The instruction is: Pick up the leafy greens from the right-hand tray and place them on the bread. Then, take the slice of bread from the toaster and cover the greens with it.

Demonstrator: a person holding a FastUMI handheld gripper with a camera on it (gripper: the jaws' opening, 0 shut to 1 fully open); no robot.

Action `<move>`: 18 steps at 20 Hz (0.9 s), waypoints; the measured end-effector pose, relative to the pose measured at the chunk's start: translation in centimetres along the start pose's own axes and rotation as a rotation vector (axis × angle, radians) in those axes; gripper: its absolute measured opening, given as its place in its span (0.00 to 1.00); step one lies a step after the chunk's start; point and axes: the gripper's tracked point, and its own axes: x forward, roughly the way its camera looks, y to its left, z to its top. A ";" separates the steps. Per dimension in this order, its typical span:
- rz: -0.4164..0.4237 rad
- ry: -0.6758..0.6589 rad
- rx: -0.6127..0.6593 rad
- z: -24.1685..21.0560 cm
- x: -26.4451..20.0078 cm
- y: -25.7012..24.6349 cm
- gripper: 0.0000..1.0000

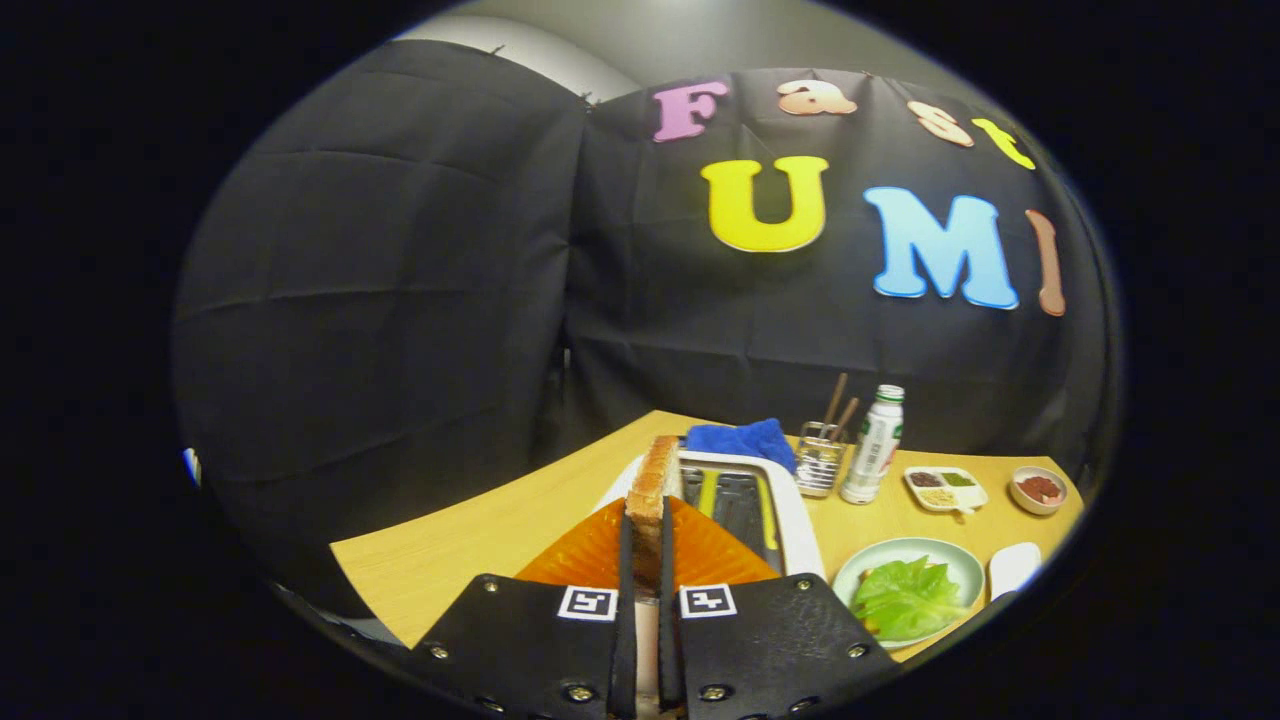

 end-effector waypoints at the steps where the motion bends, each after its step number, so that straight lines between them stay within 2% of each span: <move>1: 0.012 0.011 -0.001 0.2 -0.2 0.3 0.09; 8: 0.064 0.001 0.032 2.1 -0.9 0.3 0.08; 18: 0.118 -0.074 0.038 7.5 -3.7 -0.2 0.08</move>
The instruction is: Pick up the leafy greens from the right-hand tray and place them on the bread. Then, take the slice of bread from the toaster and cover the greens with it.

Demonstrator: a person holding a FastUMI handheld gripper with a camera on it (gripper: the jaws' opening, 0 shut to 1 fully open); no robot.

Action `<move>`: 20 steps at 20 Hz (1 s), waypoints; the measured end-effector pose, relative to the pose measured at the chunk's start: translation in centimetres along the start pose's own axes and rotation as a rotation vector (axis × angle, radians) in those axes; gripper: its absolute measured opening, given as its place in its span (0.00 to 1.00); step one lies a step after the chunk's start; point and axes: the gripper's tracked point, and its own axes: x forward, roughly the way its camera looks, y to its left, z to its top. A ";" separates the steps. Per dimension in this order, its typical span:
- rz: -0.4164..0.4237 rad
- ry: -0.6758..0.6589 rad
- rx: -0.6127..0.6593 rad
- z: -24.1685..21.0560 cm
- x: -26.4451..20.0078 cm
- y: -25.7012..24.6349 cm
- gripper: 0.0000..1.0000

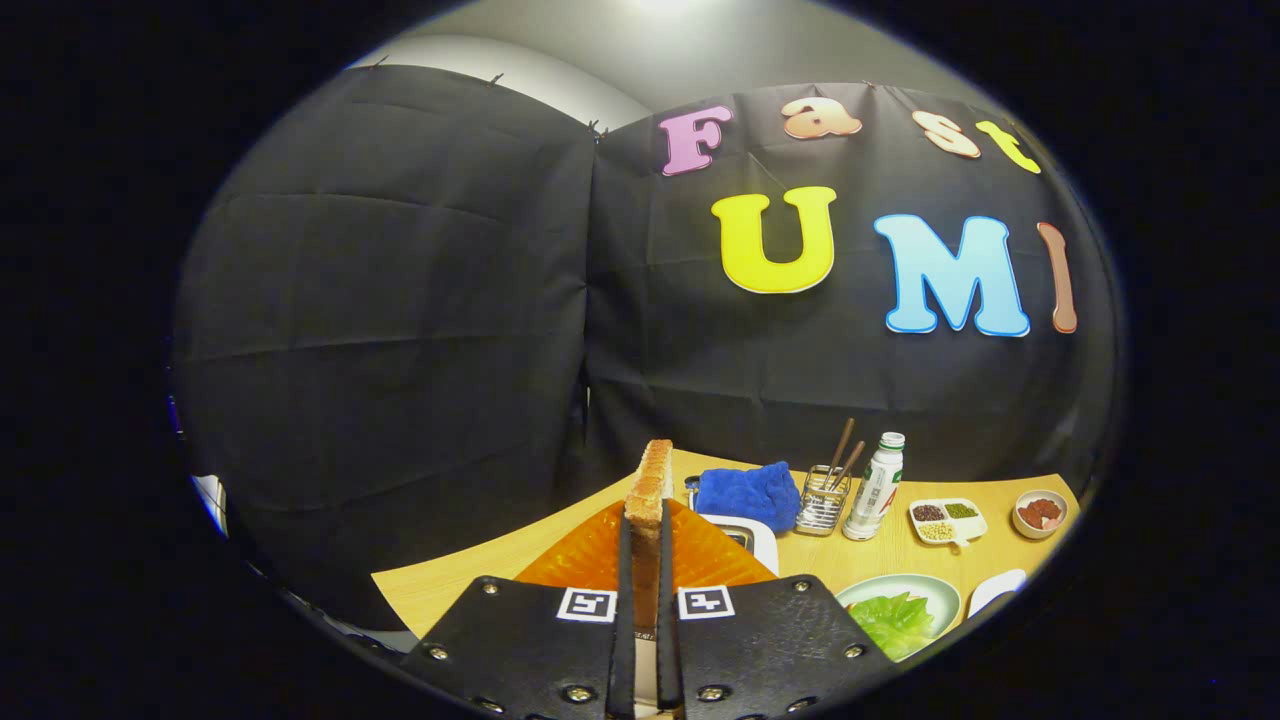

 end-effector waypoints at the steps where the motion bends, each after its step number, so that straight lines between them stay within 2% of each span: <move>1: 0.006 -0.002 0.010 0.3 -0.3 -0.2 0.08; 9: 0.007 -0.015 0.034 2.4 -4.0 -4.4 0.08; 20: -0.124 0.007 0.002 0.5 -7.8 -13.9 0.08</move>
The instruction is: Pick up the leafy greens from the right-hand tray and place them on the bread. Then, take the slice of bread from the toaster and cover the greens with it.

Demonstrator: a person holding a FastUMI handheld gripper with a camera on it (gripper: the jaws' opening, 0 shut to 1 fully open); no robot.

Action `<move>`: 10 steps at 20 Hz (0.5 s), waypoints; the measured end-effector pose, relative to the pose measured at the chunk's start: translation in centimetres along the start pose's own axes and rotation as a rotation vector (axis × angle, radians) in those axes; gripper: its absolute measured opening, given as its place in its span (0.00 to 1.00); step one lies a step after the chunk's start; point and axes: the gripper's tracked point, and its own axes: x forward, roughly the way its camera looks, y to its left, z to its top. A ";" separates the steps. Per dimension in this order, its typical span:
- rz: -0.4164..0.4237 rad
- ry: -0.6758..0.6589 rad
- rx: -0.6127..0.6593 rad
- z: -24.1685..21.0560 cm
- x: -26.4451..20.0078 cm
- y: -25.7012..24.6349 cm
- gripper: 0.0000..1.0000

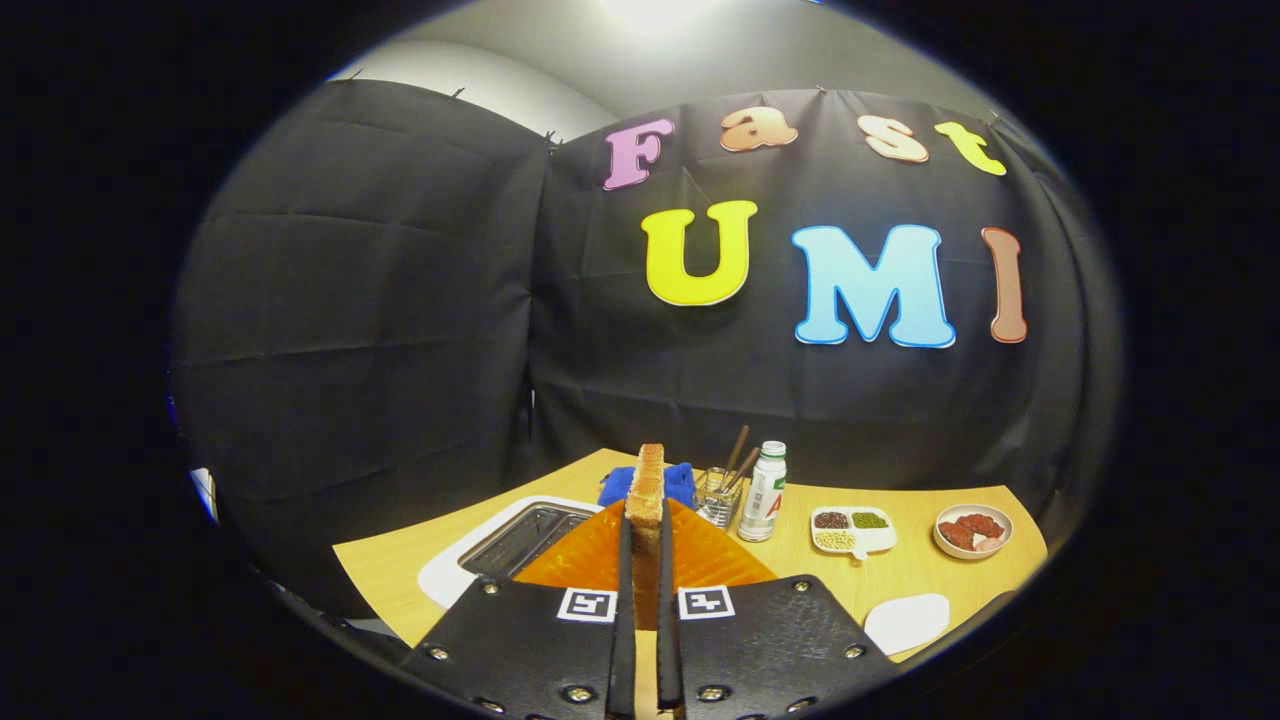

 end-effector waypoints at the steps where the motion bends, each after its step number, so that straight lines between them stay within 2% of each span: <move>1: -0.012 0.004 0.003 -0.4 0.0 -0.7 0.08; 10: -0.095 0.044 0.043 -3.3 0.3 -6.2 0.08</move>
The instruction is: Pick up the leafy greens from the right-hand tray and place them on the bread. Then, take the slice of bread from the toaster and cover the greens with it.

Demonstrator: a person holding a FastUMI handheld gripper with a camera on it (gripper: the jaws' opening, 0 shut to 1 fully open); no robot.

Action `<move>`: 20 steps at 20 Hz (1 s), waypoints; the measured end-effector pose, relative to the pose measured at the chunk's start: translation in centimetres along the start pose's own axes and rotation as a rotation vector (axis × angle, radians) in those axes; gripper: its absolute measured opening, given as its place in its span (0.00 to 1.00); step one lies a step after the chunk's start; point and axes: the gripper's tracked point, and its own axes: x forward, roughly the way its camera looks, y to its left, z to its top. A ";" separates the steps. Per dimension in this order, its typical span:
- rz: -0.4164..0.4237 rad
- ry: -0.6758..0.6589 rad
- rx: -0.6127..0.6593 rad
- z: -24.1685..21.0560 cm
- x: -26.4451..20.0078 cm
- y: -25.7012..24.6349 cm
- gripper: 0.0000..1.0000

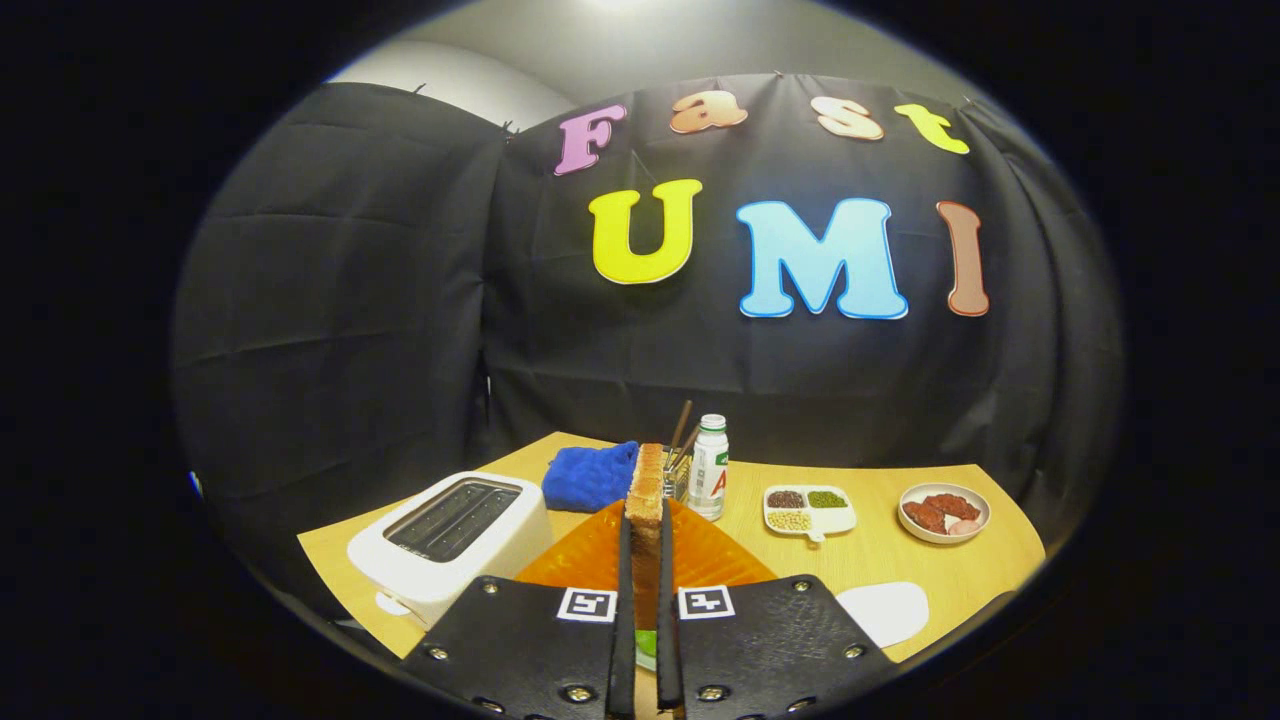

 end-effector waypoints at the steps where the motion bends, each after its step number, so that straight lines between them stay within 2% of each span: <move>1: -0.008 0.006 0.003 -0.3 0.1 -0.4 0.08; 10: -0.067 0.063 0.054 -3.8 0.8 -4.4 0.08; 15: -0.005 0.079 0.083 -5.6 1.2 -3.4 0.08; 20: -0.001 0.079 0.105 -6.6 2.2 -3.0 0.08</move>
